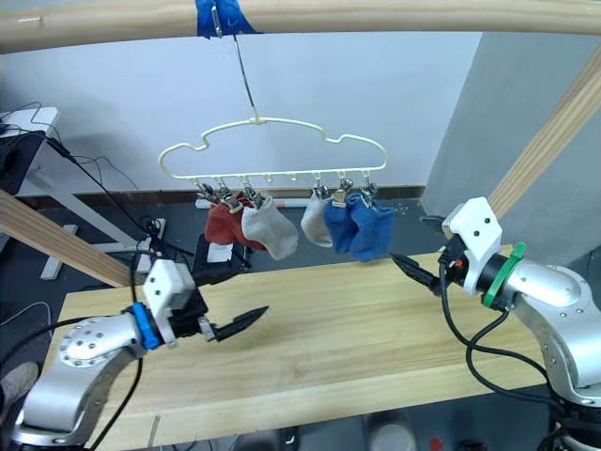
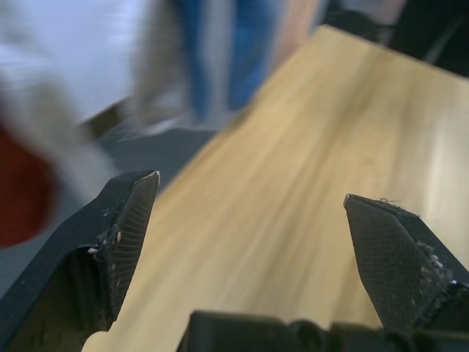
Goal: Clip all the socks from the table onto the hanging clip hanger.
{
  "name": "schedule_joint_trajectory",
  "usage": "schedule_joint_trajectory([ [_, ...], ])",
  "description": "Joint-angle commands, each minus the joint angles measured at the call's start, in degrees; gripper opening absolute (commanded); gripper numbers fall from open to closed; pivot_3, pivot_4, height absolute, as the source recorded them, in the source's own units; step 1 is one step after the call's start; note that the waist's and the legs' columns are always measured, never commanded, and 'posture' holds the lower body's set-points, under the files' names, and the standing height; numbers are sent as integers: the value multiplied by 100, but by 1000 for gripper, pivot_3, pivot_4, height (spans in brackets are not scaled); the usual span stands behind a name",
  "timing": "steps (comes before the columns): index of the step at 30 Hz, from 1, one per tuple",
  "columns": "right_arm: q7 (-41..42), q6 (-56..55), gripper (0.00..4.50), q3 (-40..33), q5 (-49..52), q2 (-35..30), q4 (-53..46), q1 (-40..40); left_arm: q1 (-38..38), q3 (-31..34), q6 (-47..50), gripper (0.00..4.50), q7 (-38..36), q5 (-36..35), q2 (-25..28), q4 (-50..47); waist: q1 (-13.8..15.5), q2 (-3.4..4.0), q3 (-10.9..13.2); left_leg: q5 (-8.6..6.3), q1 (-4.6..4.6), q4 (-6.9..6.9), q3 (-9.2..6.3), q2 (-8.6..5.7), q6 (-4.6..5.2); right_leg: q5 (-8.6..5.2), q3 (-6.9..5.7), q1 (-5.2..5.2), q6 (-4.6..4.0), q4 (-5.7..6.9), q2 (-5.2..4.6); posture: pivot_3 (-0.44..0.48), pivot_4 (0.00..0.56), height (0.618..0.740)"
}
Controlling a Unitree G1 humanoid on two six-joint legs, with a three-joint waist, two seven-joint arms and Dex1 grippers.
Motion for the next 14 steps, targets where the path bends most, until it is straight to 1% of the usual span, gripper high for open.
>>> schedule_joint_trajectory([
  [1, 547, -564, 4455, -118, 14, -373, 138, -7, 346, 830, 150, 4500, -216, -297, 382, -115, 19, -5, -6, 0, 0, -1, 1, 1, 0, 0, 1, 0, 0, 0, 0, -148, 170, 740],
  [3, 641, -880, 4455, -89, -90, -461, 323, -29, 406, 1046, 242, 4500, -41, -192, 504, -26, 89, -6, -33, 0, 0, -1, 2, 3, 0, 0, 1, -2, 0, -1, -2, -139, 159, 740],
  [6, 769, -1195, 4455, -81, -142, -543, 556, -28, 438, 1159, 613, 4500, 516, 301, 684, 31, 151, -10, -85, 0, 0, 1, 0, 0, -1, 0, -3, 0, -1, 0, -2, -128, 142, 740],
  [9, 841, -1326, 4455, -40, -151, -596, 776, -45, 418, 1180, 580, 4500, 359, 252, 771, 127, 216, -19, -155, 1, -1, 5, 2, -1, -2, 1, -2, 2, -1, 0, -10, -122, 133, 740],
  [12, 840, -1403, 4455, 11, -174, -604, 889, -105, 335, 1147, 563, 4500, 202, 156, 785, 158, 278, -31, -191, 2, 0, 5, 3, 0, -5, 1, -3, 2, -1, 1, -12, -117, 136, 740],
  [14, 825, -1433, 4455, 54, -186, -600, 915, -147, 258, 1127, 780, 4500, 153, 4, 763, 169, 281, -32, -198, 7, 2, 5, 2, 1, -12, 2, -4, 2, -3, 5, -10, -117, 137, 740],
])
